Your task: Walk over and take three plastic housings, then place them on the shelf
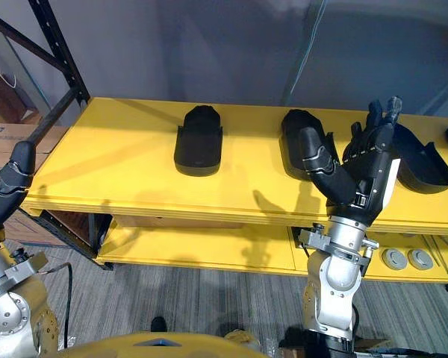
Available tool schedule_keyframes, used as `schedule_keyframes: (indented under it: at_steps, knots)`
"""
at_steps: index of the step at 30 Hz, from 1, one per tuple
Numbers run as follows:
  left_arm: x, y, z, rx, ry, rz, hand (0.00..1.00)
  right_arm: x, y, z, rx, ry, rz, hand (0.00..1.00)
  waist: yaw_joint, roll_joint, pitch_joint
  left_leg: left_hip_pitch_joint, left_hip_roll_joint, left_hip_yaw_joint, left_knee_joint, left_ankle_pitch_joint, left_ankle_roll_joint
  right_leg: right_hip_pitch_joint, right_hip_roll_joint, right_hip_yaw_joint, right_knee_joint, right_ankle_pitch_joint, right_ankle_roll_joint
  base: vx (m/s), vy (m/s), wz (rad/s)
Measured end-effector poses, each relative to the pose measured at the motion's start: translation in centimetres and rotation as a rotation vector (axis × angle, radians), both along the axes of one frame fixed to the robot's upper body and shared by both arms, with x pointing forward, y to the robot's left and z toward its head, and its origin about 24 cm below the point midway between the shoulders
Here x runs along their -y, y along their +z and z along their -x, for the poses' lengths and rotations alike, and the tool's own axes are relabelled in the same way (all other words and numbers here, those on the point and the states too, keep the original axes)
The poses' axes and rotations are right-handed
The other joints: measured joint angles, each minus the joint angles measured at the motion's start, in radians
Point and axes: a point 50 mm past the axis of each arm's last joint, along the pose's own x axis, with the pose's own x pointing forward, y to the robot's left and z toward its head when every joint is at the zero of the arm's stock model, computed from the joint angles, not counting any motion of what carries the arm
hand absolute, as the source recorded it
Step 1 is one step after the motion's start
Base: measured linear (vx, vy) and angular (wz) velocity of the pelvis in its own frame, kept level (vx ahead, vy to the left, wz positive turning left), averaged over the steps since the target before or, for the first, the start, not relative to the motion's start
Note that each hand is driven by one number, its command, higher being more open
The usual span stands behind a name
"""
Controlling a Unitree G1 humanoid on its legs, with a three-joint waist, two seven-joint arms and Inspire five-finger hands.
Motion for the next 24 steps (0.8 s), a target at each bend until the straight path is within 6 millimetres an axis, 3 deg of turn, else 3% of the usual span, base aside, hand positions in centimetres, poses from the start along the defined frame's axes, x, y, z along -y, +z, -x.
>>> schedule_keyframes:
  at_steps: [7, 13, 18, 24]
  knots:
    - [0.1, -0.2, 0.1, 0.001, 0.01, 0.034, 1.0, 0.6, -3.1, 1.8, -0.126, 0.017, -0.127, 1.0, -0.007, 0.006, -0.003, -0.038, 0.002, 0.039, -0.001, 0.0, 0.002, -0.059, 0.001, 0.045, 0.001, 0.004, -0.004, 0.01, 0.005, -0.15]
    - [1.8, -0.6, -0.9, -0.001, -0.122, 0.104, 1.0, 1.0, -6.9, 4.1, -0.294, -0.037, -0.281, 1.0, -0.056, 0.005, -0.001, -0.062, 0.001, 0.085, 0.0, -0.005, 0.004, -0.112, 0.0, 0.095, 0.009, 0.015, 0.001, 0.04, 0.014, -0.22]
    - [4.0, -0.6, -2.2, -0.008, -0.296, 0.12, 1.0, 2.4, -7.2, 5.5, -0.307, -0.16, -0.303, 1.0, -0.086, -0.002, 0.009, -0.022, 0.005, 0.144, 0.002, -0.026, 0.001, -0.118, 0.003, 0.159, 0.021, 0.015, 0.001, 0.02, 0.018, -0.37]
    - [6.2, -1.1, -3.9, -0.052, -0.474, 0.116, 1.0, 4.0, -7.5, 8.5, -0.355, -0.28, -0.287, 1.0, -0.13, 0.012, 0.022, 0.045, 0.019, 0.256, -0.001, -0.066, -0.01, -0.125, 0.019, 0.277, 0.032, 0.016, -0.001, -0.01, 0.017, -0.55]
